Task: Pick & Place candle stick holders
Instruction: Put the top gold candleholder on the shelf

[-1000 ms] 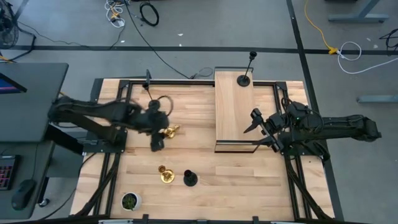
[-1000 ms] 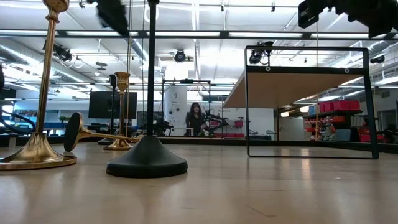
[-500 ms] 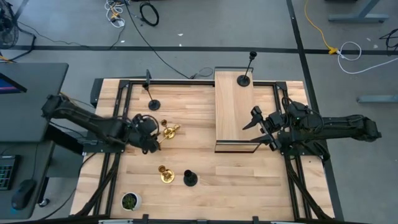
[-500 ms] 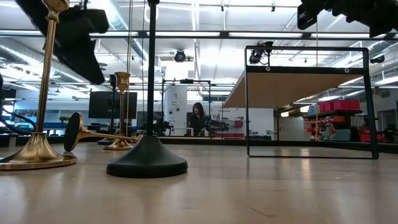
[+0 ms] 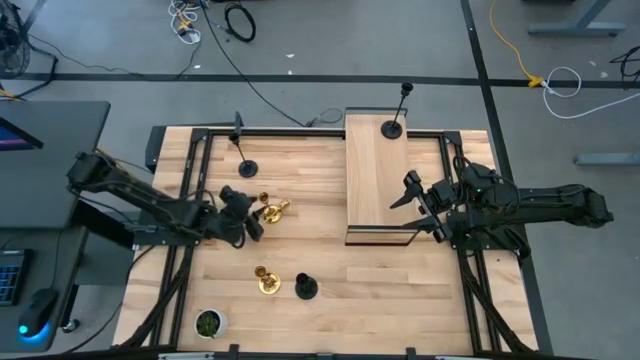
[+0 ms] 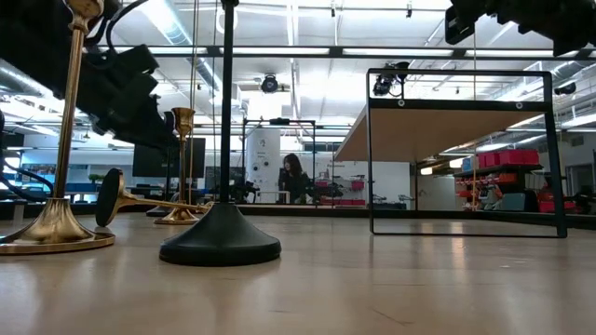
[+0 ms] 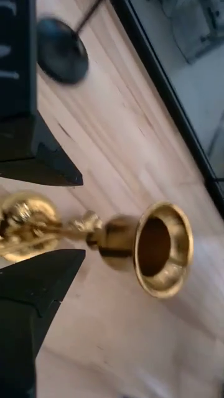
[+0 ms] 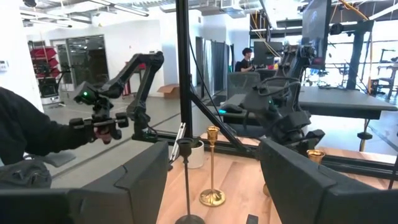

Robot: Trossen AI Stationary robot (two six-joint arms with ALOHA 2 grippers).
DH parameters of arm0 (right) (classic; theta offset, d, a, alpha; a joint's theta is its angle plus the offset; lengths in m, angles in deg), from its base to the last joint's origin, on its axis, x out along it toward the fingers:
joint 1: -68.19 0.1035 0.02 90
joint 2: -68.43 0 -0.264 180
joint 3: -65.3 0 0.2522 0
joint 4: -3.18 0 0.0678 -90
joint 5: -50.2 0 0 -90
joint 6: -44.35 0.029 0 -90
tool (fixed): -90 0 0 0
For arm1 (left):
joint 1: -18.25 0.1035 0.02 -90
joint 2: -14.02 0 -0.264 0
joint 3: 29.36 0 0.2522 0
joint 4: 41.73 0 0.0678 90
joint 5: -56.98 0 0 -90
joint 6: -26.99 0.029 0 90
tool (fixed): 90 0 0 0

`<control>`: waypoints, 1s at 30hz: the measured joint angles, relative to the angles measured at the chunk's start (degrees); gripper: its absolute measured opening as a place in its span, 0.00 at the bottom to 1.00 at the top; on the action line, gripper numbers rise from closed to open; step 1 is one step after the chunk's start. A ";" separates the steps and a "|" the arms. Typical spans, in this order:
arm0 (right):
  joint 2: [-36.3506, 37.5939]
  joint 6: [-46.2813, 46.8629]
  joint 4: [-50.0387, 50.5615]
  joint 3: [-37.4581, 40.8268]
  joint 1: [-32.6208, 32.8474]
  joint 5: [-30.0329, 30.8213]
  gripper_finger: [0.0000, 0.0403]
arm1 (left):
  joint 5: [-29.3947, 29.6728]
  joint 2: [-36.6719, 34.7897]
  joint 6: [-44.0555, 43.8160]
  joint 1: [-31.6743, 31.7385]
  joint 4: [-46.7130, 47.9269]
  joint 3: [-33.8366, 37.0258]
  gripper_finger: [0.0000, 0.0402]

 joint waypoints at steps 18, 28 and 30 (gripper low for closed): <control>-0.02 0.00 0.23 0.00 0.00 0.00 0.62 | -1.83 0.00 13.61 2.09 -33.30 12.61 0.44; -0.02 0.00 0.28 0.00 0.00 0.00 0.62 | -8.59 0.02 18.55 6.76 -37.25 12.61 0.44; -0.02 0.02 0.30 0.00 0.00 0.00 0.62 | -9.87 0.02 18.55 7.44 -37.29 12.61 0.43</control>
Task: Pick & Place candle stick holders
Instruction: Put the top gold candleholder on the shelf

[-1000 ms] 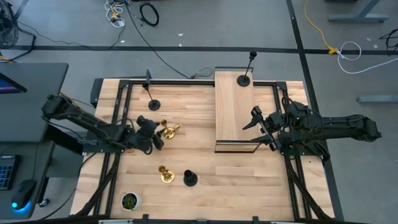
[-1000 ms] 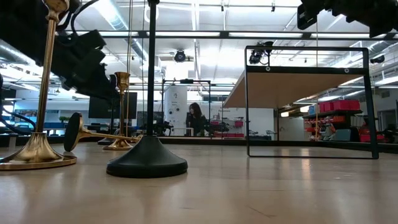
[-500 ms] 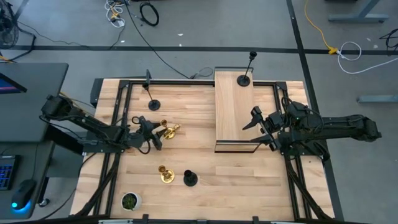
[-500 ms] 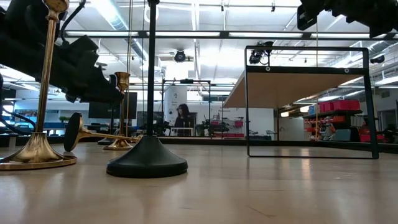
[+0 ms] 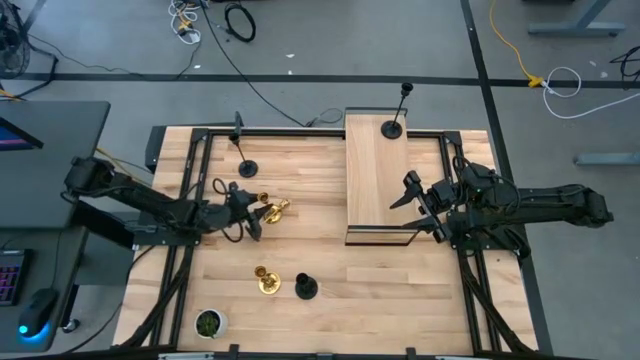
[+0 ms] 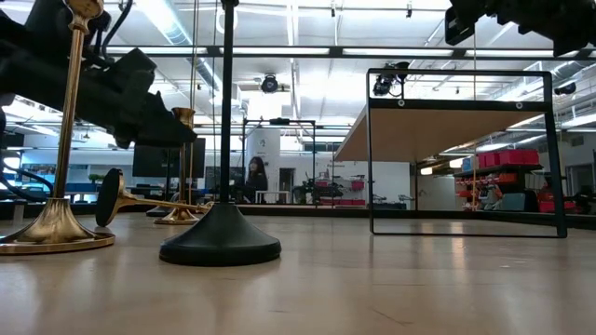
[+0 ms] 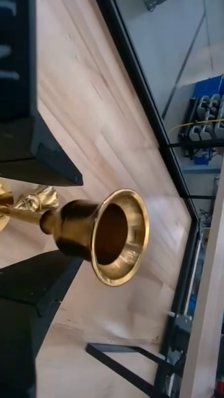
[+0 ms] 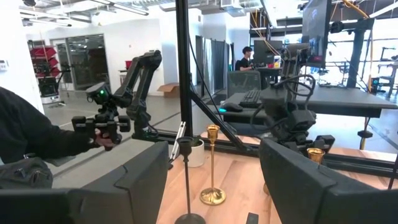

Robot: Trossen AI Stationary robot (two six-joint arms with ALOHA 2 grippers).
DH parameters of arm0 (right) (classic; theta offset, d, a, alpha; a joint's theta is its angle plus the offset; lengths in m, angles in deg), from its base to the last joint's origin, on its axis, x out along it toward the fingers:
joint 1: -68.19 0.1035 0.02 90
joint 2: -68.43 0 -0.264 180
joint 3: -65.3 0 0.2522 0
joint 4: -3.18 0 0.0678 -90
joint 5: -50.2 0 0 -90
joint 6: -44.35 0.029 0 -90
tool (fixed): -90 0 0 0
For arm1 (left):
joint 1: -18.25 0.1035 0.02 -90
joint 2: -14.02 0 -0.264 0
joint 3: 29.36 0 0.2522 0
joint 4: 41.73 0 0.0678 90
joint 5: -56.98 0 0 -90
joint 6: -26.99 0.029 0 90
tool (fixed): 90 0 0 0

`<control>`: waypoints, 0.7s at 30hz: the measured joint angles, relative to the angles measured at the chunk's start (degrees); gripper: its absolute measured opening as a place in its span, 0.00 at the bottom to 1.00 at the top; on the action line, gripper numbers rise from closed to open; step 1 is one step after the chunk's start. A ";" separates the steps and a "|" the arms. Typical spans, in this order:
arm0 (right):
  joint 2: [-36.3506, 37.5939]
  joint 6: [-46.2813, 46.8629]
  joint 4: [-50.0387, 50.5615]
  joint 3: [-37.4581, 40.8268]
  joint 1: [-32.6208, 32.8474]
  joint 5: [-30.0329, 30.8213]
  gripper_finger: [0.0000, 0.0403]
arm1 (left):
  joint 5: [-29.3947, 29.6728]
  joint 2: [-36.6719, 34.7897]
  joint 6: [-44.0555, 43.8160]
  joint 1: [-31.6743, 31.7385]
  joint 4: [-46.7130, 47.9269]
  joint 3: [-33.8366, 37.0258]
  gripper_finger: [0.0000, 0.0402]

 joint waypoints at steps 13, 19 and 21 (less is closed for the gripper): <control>-0.04 0.00 0.08 0.00 0.00 0.00 0.62 | -1.68 0.07 0.04 0.58 0.00 -0.02 0.09; -0.13 0.00 0.44 0.00 -0.01 0.00 0.62 | -1.72 0.07 0.02 0.58 0.00 -0.02 0.09; -0.15 0.09 0.57 0.00 0.00 0.00 0.62 | -1.47 0.06 0.02 0.56 -0.17 -0.02 0.09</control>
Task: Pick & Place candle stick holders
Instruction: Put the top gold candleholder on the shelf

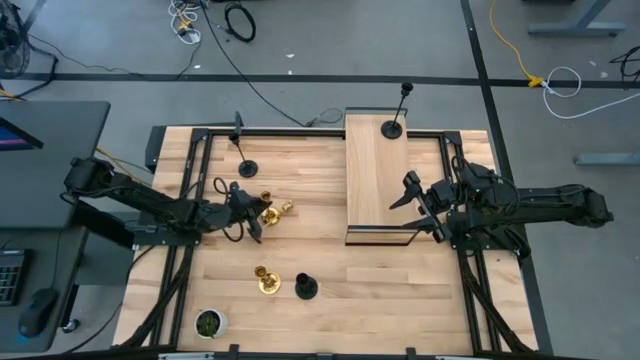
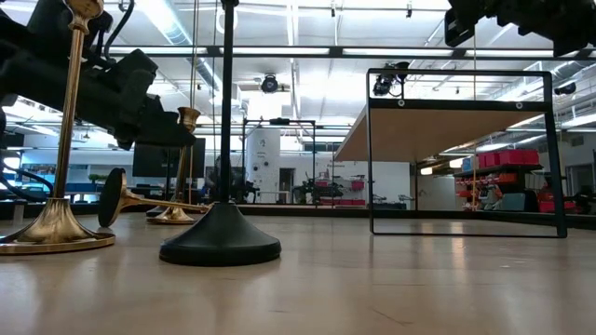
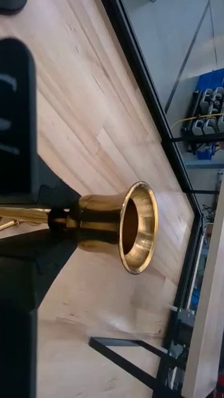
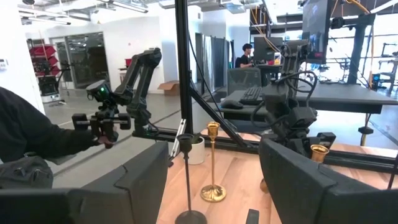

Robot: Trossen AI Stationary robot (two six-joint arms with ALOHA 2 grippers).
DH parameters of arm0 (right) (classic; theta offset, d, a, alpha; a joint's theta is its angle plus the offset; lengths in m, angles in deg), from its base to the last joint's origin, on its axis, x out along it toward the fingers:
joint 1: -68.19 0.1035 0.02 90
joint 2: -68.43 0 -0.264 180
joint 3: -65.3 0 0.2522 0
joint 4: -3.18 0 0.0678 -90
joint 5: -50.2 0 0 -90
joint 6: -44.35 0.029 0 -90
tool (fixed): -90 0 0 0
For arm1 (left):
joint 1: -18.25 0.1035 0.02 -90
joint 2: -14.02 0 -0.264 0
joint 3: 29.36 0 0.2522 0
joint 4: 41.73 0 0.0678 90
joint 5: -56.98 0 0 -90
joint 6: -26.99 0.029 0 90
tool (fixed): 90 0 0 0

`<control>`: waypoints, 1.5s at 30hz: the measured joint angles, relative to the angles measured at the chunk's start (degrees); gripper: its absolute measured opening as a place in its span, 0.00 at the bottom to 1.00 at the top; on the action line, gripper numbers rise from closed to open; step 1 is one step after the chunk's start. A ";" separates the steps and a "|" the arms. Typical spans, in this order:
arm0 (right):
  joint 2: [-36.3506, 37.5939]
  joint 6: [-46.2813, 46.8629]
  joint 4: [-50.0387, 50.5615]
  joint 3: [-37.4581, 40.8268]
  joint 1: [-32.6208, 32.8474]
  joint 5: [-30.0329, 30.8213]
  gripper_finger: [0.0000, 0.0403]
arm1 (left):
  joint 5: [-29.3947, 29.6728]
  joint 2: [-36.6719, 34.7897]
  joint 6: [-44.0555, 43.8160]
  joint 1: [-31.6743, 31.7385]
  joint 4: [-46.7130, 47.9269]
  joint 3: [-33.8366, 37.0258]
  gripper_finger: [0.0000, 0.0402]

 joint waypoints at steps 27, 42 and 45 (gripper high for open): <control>-4.93 1.05 0.34 0.00 -0.02 8.62 0.62 | -17.35 -4.51 13.72 4.71 28.78 -37.95 0.09; -10.04 1.28 -10.71 -0.02 0.00 16.01 0.62 | -42.96 15.28 16.31 11.83 27.18 -57.39 0.10; -12.44 1.50 -14.08 -0.02 0.14 17.48 0.62 | -47.08 20.25 17.93 12.36 27.04 -61.38 0.11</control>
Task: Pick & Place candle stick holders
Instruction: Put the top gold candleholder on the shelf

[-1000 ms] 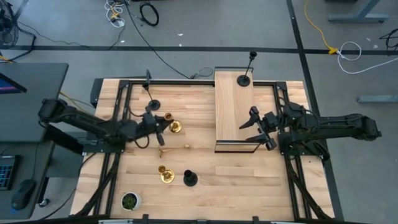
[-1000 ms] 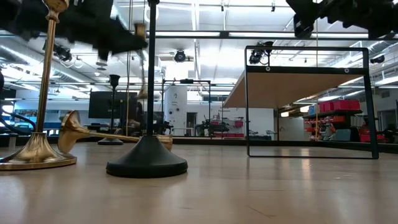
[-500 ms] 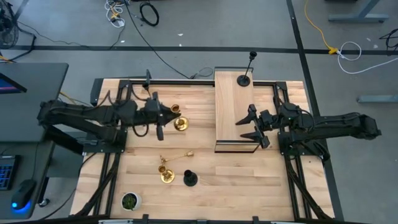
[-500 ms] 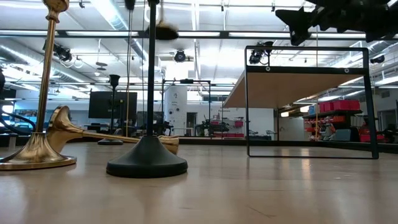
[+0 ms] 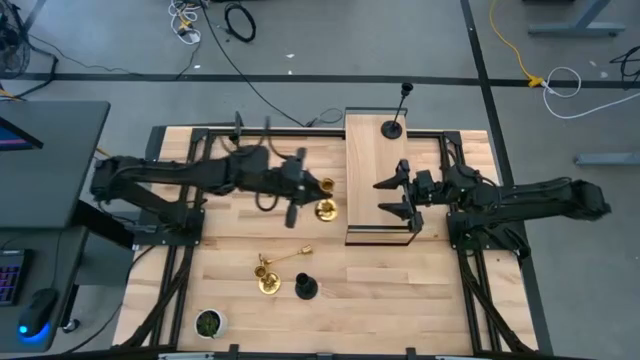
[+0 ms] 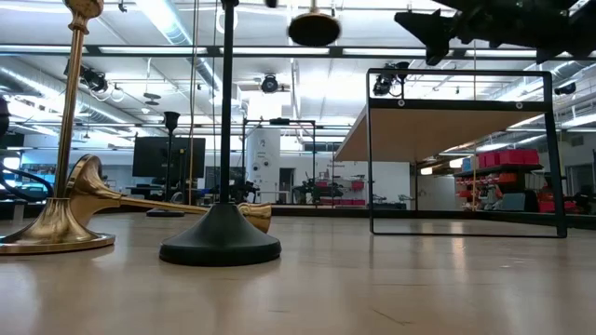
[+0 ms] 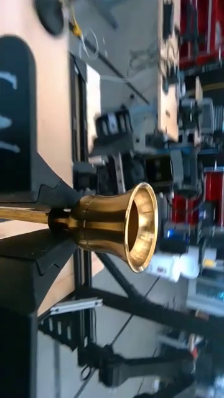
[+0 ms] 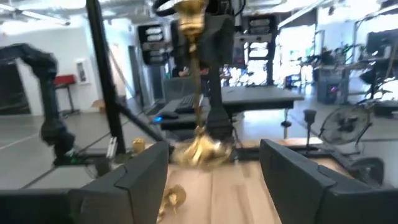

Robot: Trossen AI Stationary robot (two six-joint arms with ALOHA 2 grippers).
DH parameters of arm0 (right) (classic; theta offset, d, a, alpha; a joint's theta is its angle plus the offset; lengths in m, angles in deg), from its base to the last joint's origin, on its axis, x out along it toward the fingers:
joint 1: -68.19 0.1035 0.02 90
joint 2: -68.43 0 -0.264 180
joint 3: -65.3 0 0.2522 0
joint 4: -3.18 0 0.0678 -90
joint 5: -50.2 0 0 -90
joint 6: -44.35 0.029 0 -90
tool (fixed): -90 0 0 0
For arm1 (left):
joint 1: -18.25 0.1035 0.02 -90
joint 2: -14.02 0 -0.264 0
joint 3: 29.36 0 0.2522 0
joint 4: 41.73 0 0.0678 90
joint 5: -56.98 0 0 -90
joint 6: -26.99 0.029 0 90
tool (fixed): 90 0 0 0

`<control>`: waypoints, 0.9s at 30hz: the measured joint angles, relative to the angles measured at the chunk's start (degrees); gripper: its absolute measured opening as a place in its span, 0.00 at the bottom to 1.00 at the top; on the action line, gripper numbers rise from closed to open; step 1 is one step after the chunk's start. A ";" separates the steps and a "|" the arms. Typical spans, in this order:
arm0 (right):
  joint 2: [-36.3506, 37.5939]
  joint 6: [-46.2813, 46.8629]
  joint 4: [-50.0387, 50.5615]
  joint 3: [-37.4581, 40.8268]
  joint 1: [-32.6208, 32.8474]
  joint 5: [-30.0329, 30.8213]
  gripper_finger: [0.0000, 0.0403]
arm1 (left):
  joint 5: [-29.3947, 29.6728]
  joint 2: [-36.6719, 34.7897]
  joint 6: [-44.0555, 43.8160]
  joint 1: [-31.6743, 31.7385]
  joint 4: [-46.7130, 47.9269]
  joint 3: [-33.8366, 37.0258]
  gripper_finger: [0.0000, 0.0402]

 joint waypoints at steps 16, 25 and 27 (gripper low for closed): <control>-14.63 -1.61 -17.77 -0.02 3.06 4.81 0.52 | -6.30 13.24 3.12 0.33 -0.45 -10.59 0.10; -20.57 -2.90 -24.78 -0.40 5.87 4.51 0.48 | -6.32 13.20 3.16 0.77 -1.91 -10.59 0.10; -21.76 -3.03 -24.78 -1.57 6.14 4.53 0.48 | -6.30 13.20 3.18 0.77 -1.95 -10.59 0.11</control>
